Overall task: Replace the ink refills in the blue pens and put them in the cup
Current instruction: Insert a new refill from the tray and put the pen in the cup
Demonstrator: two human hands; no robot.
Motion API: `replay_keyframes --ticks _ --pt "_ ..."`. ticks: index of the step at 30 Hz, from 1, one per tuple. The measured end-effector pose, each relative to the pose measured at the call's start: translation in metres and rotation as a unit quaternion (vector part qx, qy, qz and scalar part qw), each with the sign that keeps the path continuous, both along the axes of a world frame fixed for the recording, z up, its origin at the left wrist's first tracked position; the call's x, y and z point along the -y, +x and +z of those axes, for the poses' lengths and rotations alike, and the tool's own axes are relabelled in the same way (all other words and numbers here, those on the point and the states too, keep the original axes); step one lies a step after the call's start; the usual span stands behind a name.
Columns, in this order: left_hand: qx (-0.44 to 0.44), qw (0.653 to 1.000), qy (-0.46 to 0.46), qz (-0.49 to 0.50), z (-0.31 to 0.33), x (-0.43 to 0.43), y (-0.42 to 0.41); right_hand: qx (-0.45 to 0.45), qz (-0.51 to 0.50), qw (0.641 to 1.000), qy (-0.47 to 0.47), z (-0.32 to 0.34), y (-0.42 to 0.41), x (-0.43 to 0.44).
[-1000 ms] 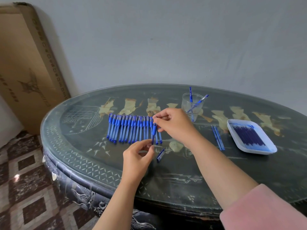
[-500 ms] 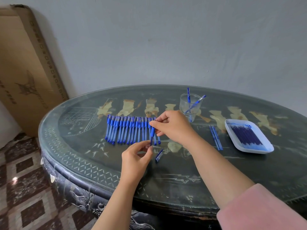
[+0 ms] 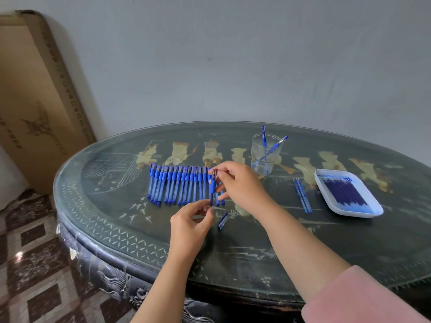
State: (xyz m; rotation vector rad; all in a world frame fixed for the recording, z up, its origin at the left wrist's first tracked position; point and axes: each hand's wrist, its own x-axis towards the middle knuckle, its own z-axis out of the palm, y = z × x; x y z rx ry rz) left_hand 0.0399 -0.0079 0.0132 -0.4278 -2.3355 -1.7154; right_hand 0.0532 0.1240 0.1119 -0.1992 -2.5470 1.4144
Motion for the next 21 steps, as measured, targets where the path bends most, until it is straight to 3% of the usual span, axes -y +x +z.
replay_keyframes --ticks 17,21 --pt "0.014 1.0 0.004 -0.005 0.0008 0.0004 0.0003 -0.027 -0.007 0.997 -0.07 -0.0094 0.0013 0.0004" --pt "0.009 1.0 0.004 -0.005 0.0006 0.0002 0.0004 -0.041 -0.015 0.998 -0.043 -0.0098 0.0004 0.0021"
